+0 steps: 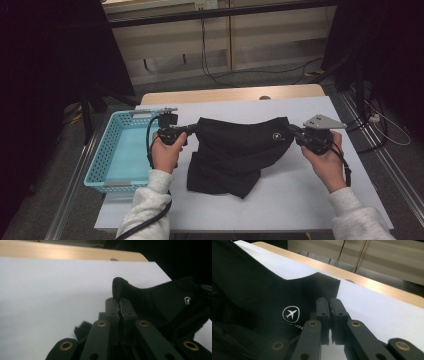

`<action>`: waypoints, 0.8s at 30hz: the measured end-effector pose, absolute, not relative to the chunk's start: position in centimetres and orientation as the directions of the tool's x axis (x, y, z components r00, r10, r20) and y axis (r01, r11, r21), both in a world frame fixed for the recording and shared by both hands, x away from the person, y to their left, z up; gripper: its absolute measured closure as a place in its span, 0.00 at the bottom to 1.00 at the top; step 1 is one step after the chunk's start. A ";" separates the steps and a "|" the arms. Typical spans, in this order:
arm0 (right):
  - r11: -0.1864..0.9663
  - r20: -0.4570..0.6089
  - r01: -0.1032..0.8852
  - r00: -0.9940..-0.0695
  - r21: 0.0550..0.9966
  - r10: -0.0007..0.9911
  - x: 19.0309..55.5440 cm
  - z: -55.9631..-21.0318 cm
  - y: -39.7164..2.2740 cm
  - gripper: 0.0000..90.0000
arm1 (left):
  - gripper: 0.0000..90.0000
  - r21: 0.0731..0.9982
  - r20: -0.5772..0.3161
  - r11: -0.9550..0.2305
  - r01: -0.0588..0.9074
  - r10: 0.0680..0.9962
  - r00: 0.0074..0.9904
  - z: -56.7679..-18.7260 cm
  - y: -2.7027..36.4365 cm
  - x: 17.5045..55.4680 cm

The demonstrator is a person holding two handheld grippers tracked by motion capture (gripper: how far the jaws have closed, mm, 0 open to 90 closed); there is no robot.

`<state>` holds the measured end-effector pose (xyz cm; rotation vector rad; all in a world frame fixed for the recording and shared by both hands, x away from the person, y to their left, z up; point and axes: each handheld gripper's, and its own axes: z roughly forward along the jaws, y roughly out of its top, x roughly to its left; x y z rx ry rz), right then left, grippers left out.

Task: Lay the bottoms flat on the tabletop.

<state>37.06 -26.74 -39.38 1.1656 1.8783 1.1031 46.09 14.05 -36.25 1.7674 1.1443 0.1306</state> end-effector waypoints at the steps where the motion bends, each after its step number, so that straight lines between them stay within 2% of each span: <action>1: 0.248 -0.099 0.361 -0.385 0.899 0.918 37.5 -39.2 -26.8 0.96 | 0.97 0.774 -0.388 -0.058 0.630 0.744 0.544 -35.8 14.1 46.6; 5: 0.244 -0.111 0.356 -0.355 0.902 0.928 40.7 -38.0 -26.9 0.97 | 0.97 0.786 -0.368 -0.043 0.617 0.770 0.522 -33.9 13.7 49.3; 8: 0.208 -0.117 0.325 -0.280 0.922 0.953 44.4 -36.0 -26.4 0.96 | 0.96 0.822 -0.351 -0.019 0.569 0.770 0.533 -32.7 12.8 52.0; 9: 0.179 -0.100 0.317 -0.249 0.931 0.963 45.6 -35.6 -26.3 0.94 | 0.91 0.827 -0.346 -0.002 0.562 0.786 0.513 -32.7 12.4 52.8; 10: 0.136 -0.063 0.313 -0.235 0.940 0.970 46.6 -35.5 -26.0 0.84 | 0.75 0.818 -0.349 0.014 0.575 0.806 0.478 -33.0 12.1 53.4; 11: 0.122 -0.044 0.337 -0.230 0.934 0.972 47.1 -35.5 -25.6 0.74 | 0.49 0.802 -0.355 0.017 0.597 0.817 0.454 -33.5 11.8 53.7; 12: 0.138 -0.058 0.353 -0.227 0.925 0.972 47.2 -35.7 -25.0 0.71 | 0.37 0.801 -0.320 -0.016 0.598 0.833 0.451 -34.0 11.5 53.6; 13: 0.147 -0.057 0.359 -0.249 0.922 0.967 46.9 -36.2 -24.4 0.69 | 0.39 0.803 -0.292 -0.050 0.594 0.835 0.466 -34.7 11.2 53.2; 15: 0.196 -0.077 0.375 -0.308 0.906 0.948 45.8 -37.7 -23.3 0.60 | 0.29 0.781 -0.291 -0.095 0.617 0.819 0.495 -36.0 10.8 52.4; 17: 0.236 -0.091 0.388 -0.357 0.891 0.930 44.2 -39.3 -22.9 0.57 | 0.26 0.773 -0.270 -0.126 0.621 0.821 0.503 -37.2 10.9 51.2; 19: 0.253 -0.072 0.422 -0.398 0.871 0.914 42.7 -40.8 -22.6 0.48 | 0.20 0.763 -0.259 -0.144 0.630 0.825 0.502 -38.2 11.0 49.9; 24: 0.324 -0.091 0.451 -0.465 0.832 0.881 39.1 -43.5 -22.3 0.41 | 0.17 0.756 -0.213 -0.214 0.619 0.814 0.541 -39.6 11.3 47.1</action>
